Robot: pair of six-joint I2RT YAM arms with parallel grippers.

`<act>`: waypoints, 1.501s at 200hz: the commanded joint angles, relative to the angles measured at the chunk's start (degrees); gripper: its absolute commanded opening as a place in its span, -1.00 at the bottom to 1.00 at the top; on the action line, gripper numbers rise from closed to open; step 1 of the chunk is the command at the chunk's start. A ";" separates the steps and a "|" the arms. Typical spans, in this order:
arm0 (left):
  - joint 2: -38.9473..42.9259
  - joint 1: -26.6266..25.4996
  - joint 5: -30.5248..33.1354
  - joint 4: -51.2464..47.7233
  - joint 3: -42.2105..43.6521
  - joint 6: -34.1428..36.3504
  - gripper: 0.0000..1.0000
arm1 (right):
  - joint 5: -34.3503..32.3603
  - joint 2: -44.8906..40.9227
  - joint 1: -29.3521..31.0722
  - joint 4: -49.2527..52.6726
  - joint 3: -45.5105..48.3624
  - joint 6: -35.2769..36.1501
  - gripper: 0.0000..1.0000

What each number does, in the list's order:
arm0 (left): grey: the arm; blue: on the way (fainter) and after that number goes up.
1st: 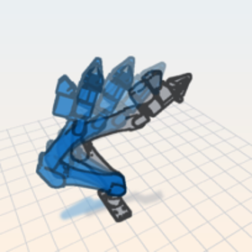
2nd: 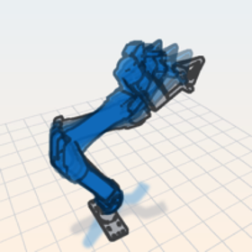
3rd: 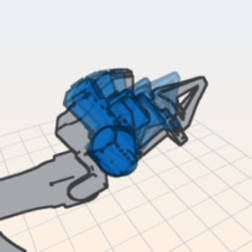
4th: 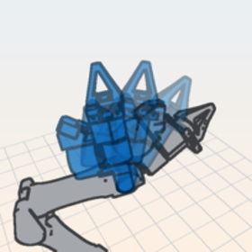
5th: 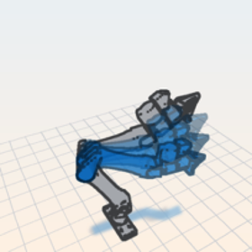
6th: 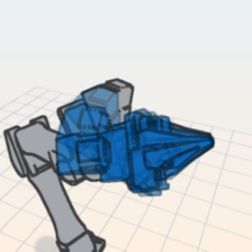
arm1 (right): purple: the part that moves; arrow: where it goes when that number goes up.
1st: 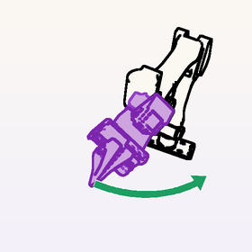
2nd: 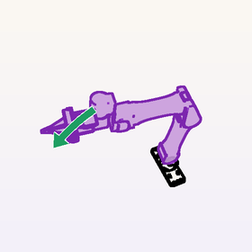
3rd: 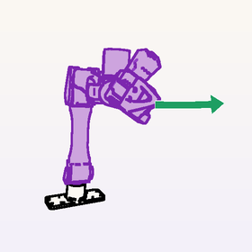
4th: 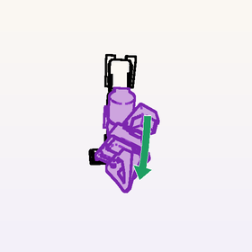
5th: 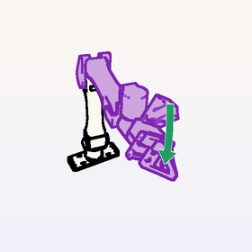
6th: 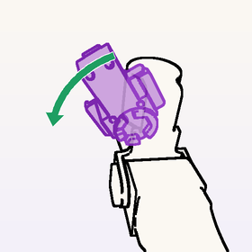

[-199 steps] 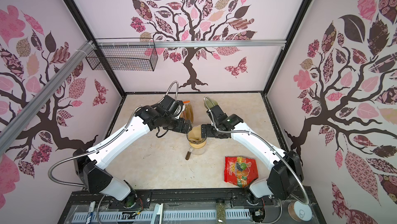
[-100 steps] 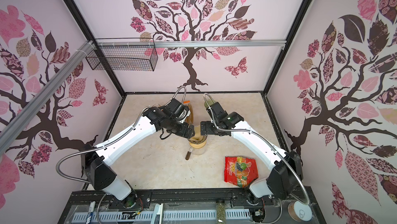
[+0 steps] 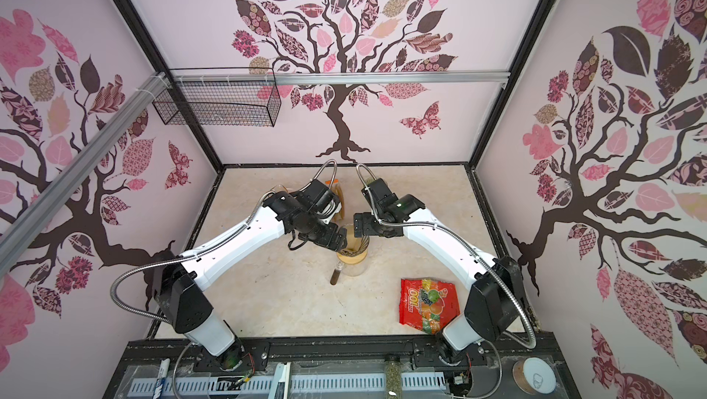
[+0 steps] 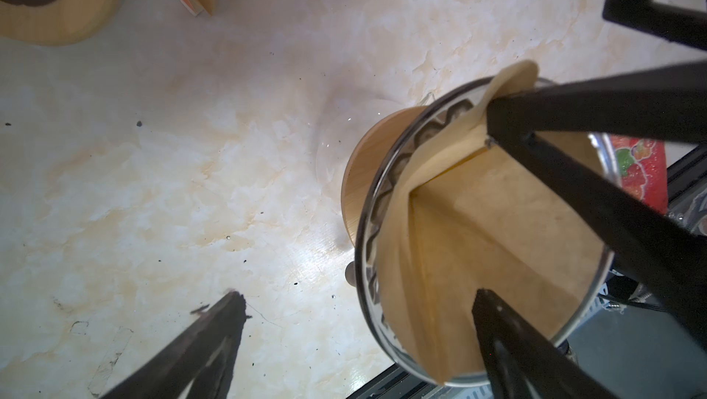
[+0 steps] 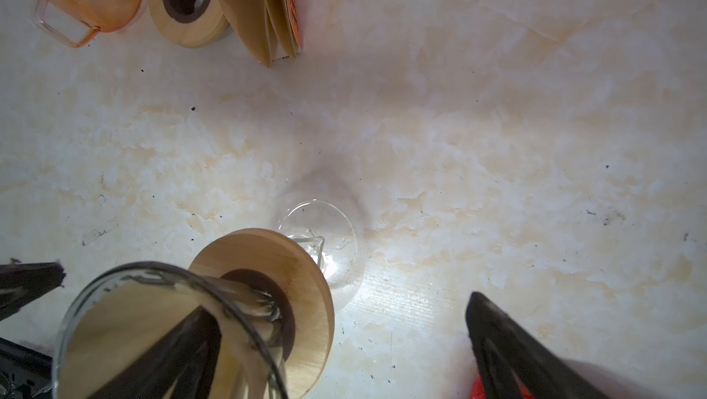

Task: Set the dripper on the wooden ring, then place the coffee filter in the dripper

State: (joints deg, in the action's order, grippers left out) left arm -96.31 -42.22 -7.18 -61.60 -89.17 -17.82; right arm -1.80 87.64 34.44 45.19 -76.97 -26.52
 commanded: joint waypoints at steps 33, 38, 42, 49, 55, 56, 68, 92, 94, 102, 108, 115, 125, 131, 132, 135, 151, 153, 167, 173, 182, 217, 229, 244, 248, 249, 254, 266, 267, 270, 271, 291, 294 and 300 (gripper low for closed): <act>-1.25 -0.41 -0.75 -0.02 2.15 1.21 0.92 | -1.41 1.40 0.27 0.10 -1.41 1.04 1.00; -1.40 -0.41 -0.76 0.07 2.27 1.21 0.92 | -1.43 1.40 0.23 0.09 -1.28 1.08 1.00; -1.57 -0.45 -0.74 0.08 2.22 1.20 0.92 | -1.43 1.40 0.23 0.05 -1.19 1.09 1.00; -1.75 -0.41 -0.65 0.07 2.23 1.19 0.92 | -1.45 1.47 0.28 0.03 -1.12 1.08 1.00; -1.86 -0.41 -0.65 0.08 2.17 1.18 0.92 | -1.39 1.42 0.28 0.07 -0.94 1.06 1.00; -1.95 -0.41 -0.65 0.08 2.21 1.20 0.92 | -1.38 1.41 0.28 0.07 -0.92 1.05 1.00; -2.03 -0.46 -0.32 0.11 2.15 1.10 0.92 | -1.37 1.40 0.24 -0.01 -0.63 1.12 1.00; -2.37 -0.41 0.31 0.03 1.89 0.90 0.92 | -1.36 1.30 0.26 -0.12 -0.23 1.14 1.00; -2.38 -0.41 0.30 0.05 1.89 0.89 0.92 | -1.36 1.24 0.23 -0.15 -0.14 1.13 1.00; -2.47 -0.42 0.30 0.03 1.65 0.94 0.92 | -1.28 1.14 0.28 -0.24 -0.11 1.13 1.00; -2.55 -0.42 0.27 0.08 1.53 0.94 0.92 | -1.27 1.20 0.25 -0.16 -0.18 1.20 1.00; -2.72 -0.42 0.31 0.08 1.38 0.84 0.92 | -1.27 1.05 0.18 -0.10 -0.16 1.22 1.00; -2.81 -0.49 0.28 0.07 1.25 0.73 0.92 | -1.27 0.88 0.20 -0.23 -0.09 1.30 1.00; -2.82 -0.42 0.32 0.08 1.16 0.73 0.92 | -1.23 0.83 0.24 -0.28 0.13 1.38 1.00; -2.83 -0.46 0.32 0.08 1.17 0.71 0.92 | -1.25 0.81 0.26 -0.28 0.18 1.39 1.00; -2.81 -0.48 0.32 0.04 1.04 0.60 0.92 | -1.34 0.82 0.28 -0.34 0.21 1.41 1.00; -2.81 -0.41 0.25 0.23 0.89 0.32 0.92 | -1.54 1.01 0.23 -0.34 0.99 1.63 1.00; -2.80 -0.41 0.26 0.38 0.85 0.33 0.92 | -1.54 0.97 0.14 -0.31 1.15 1.64 1.00; -3.07 -0.42 0.38 0.45 0.92 0.25 0.92 | -1.62 0.84 0.18 -0.40 1.90 1.57 1.00; -3.17 -0.42 0.42 0.34 0.86 0.23 0.92 | -1.52 0.74 0.19 -0.46 2.20 1.50 1.00; -3.27 -0.42 0.52 0.08 0.75 0.07 0.93 | -1.45 0.48 0.19 -0.55 2.43 1.47 1.00; -2.87 -0.41 0.44 0.10 0.27 -0.26 0.93 | -0.97 0.00 0.15 -0.62 2.43 1.65 1.00; -2.44 -0.41 0.33 0.08 -0.18 -0.24 0.93 | -0.83 -0.14 0.15 -0.57 2.01 1.65 1.00; -1.71 -0.42 0.12 -0.16 -0.87 -0.11 0.94 | -0.74 -0.35 0.11 -0.47 1.29 1.66 1.00; -1.48 -0.45 0.04 -0.17 -1.05 -0.11 0.94 | -0.71 -0.36 0.19 -0.46 1.15 1.59 1.00; -1.36 -0.43 0.01 -0.17 -1.07 -0.11 0.94 | -0.68 -0.32 0.23 -0.46 1.05 1.62 1.00; -1.05 -0.47 -0.01 -0.17 -1.25 -0.11 0.94 | -0.66 -0.44 0.24 -0.41 0.87 1.65 1.00; -0.12 -0.41 -0.06 -0.17 -1.53 -0.18 0.94 | -0.57 -0.52 0.20 -0.19 0.26 1.65 1.00; -0.07 -0.41 -0.04 -0.18 -1.62 -0.19 0.94 | -0.53 -0.49 0.20 -0.15 0.21 1.65 1.00; 0.10 -0.41 -0.06 -0.12 -1.75 -0.27 0.95 | -0.53 -0.55 0.20 -0.15 0.07 1.65 1.00; 0.22 -0.41 -0.09 -0.15 -1.73 -0.28 0.95 | -0.55 -0.59 0.24 -0.13 0.02 1.61 1.00; 1.39 -0.41 -0.40 -0.61 -2.65 -0.04 0.95 | -0.61 -0.86 0.18 0.08 -0.72 1.65 1.00; 1.49 -0.45 -0.39 -0.73 -2.75 -0.02 0.95 | -0.70 -0.93 0.22 0.15 -0.80 1.63 1.00; 1.89 -0.41 -0.49 -0.87 -3.11 -0.02 0.96 | -0.72 -1.06 0.20 0.24 -1.00 1.66 1.00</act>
State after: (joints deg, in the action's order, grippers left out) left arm -97.58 -42.39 -7.62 -61.04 -88.51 -18.13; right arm -1.69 87.77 34.54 44.12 -75.09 -25.50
